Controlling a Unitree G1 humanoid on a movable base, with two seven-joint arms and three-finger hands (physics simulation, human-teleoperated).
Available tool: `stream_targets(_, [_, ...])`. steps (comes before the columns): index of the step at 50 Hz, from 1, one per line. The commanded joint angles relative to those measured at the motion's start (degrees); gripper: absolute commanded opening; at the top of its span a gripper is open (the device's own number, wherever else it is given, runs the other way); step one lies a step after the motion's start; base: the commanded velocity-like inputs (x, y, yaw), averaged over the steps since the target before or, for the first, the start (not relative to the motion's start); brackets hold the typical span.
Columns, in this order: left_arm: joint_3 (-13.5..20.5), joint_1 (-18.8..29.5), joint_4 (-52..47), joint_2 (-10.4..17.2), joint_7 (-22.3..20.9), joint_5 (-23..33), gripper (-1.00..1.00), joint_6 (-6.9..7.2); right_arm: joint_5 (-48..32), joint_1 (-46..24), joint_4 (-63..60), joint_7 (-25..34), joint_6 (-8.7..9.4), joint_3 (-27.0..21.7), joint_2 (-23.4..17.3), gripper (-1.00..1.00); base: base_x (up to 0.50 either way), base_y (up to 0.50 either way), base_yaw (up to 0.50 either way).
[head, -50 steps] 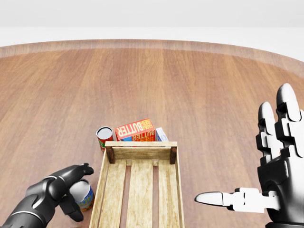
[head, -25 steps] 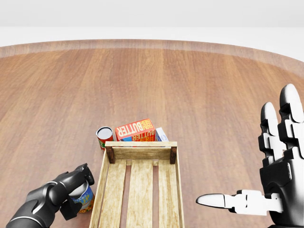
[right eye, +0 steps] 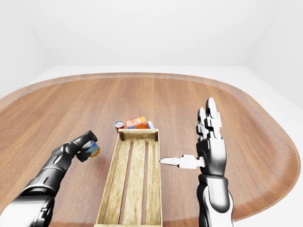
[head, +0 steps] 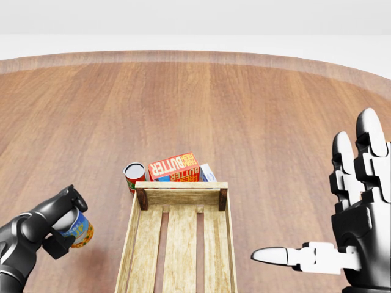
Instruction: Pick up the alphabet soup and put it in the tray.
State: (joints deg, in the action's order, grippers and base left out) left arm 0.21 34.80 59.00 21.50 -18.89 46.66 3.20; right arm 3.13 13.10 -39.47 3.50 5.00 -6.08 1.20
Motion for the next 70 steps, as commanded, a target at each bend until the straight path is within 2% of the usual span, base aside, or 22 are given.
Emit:
stream_targets(1, [5.4,-3.6,-26.6,2.7,-11.6,0.1,-1.00,1.80,0.4,-0.6,1.0,-0.1,0.00,0.0,0.0,1.00,0.00,0.00,0.00])
stream_targets(4, [6.0,-6.1,-36.7,1.9,-15.7,2.1,-1.00,1.80,0.3,-0.9,2.2,-0.4,0.00,0.6,0.0,1.00,0.00,0.00,0.00])
stream_targets(5, [6.5,-6.8,-41.9,1.6,-18.4,2.8,-1.00,1.80,0.3,-1.0,2.2,-0.4,0.00,0.9,0.0,1.00,0.00,0.00,0.00])
stream_targets(8, [8.1,-6.0,-51.5,1.2,-21.1,4.2,-1.00,1.80,0.5,-0.9,2.0,-0.5,0.00,1.0,-0.3,1.00,0.00,0.00,0.00])
stream_targets(12, [8.7,-6.0,-59.0,1.1,-21.1,5.7,-1.00,1.80,0.6,-0.7,1.2,-0.4,0.00,0.8,-0.4,1.00,0.00,0.00,0.00])
stream_targets(19, [8.6,-5.7,-71.4,-1.2,-21.1,6.8,-1.00,1.80,0.6,-0.2,1.7,-0.4,0.00,1.4,-0.3,1.00,0.00,0.00,0.00])
stream_targets(29, [6.6,-1.2,-84.4,-2.6,-21.1,7.7,-1.00,1.80,0.5,-0.2,1.3,-0.5,0.00,1.2,-0.2,1.00,0.00,0.00,0.00])
stream_targets(42, [2.5,-1.0,-85.4,-8.1,-21.1,12.0,-1.00,1.80,0.7,0.0,0.7,-0.4,0.00,0.8,-0.2,1.00,0.00,0.00,0.00])
stream_targets(47, [-1.5,-5.5,-86.2,-11.7,-21.1,14.6,-1.00,1.80,0.6,-0.1,0.6,-0.5,0.00,0.9,-0.1,1.00,0.00,0.00,0.00])
stream_targets(52, [-2.2,-6.0,-84.0,-14.5,-21.1,16.5,-1.00,1.80,0.6,0.0,0.9,-0.7,0.00,1.1,0.0,1.00,0.00,0.00,0.00])
stream_targets(54, [-2.9,-7.8,-84.8,-15.6,-21.1,16.0,-1.00,1.80,0.3,-0.4,0.4,-0.9,0.00,1.6,-0.2,1.00,0.00,0.00,0.00])
stream_targets(62, [-5.2,-12.0,-83.0,-17.8,-21.1,17.9,-1.00,1.80,0.3,-0.4,-0.4,-0.9,0.00,1.2,-0.3,1.00,0.00,0.00,0.00])
stream_targets(68, [-8.0,-16.8,-83.0,-19.7,-21.1,20.3,-1.00,1.80,0.3,-0.3,-0.2,-0.8,0.00,1.2,-0.2,1.00,0.00,0.00,0.00])
stream_targets(70, [-9.0,-18.6,-82.8,-20.5,-21.1,21.1,-1.00,0.73,0.4,-0.3,-0.1,-0.8,0.00,1.0,-0.2,1.00,0.00,0.00,0.00])
